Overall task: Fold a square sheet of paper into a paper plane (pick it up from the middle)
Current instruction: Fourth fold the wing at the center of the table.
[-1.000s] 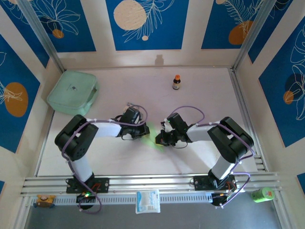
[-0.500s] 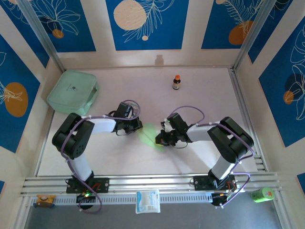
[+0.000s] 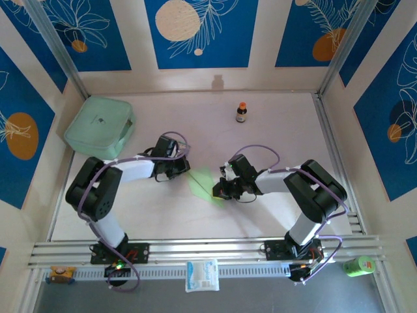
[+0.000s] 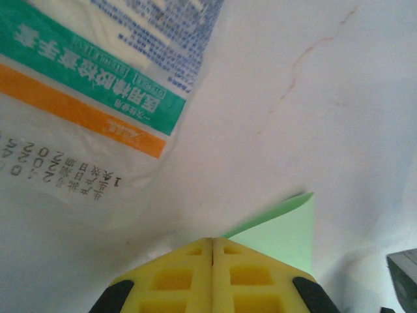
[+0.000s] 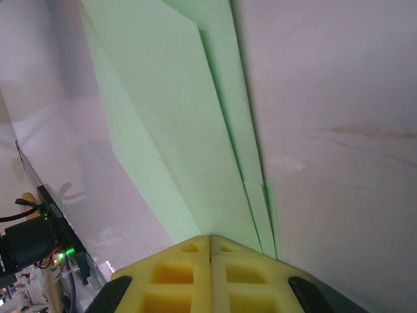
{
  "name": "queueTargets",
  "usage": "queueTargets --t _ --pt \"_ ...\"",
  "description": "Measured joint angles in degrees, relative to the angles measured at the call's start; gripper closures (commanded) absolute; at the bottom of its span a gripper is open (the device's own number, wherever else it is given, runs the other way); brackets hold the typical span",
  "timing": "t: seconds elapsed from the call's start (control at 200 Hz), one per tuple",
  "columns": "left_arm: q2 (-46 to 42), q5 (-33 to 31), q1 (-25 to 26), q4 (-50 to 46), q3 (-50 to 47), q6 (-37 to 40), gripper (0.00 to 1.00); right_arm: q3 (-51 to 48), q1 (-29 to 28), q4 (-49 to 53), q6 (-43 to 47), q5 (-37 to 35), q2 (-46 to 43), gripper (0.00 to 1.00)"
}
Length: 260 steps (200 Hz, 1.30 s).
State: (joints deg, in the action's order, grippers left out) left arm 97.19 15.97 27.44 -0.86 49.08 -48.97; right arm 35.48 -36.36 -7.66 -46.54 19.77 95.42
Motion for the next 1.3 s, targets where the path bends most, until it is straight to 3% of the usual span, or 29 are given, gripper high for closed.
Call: queueTargets --t 0.32,0.52,0.65,0.99,1.3 --pt "-3.76 1.7 3.56 2.97 -0.37 0.0 0.93 0.02 0.0 0.15 0.0 0.0 0.0 1.0" --pt "1.46 6.71 6.45 9.22 -1.44 -0.31 0.95 0.07 0.0 0.39 0.04 0.02 -0.07 1.0" --pt "5.33 7.39 6.36 9.84 -2.64 -0.81 0.96 0.87 0.0 2.29 0.74 0.09 -0.13 1.0" --pt "5.42 7.63 6.05 10.71 -2.97 -0.83 0.96 5.49 -1.14 9.07 2.47 -1.42 -2.08 0.99" --pt "5.42 7.8 6.05 10.93 -3.08 -0.83 0.96 11.58 -2.95 9.62 2.64 -3.45 5.92 0.98"
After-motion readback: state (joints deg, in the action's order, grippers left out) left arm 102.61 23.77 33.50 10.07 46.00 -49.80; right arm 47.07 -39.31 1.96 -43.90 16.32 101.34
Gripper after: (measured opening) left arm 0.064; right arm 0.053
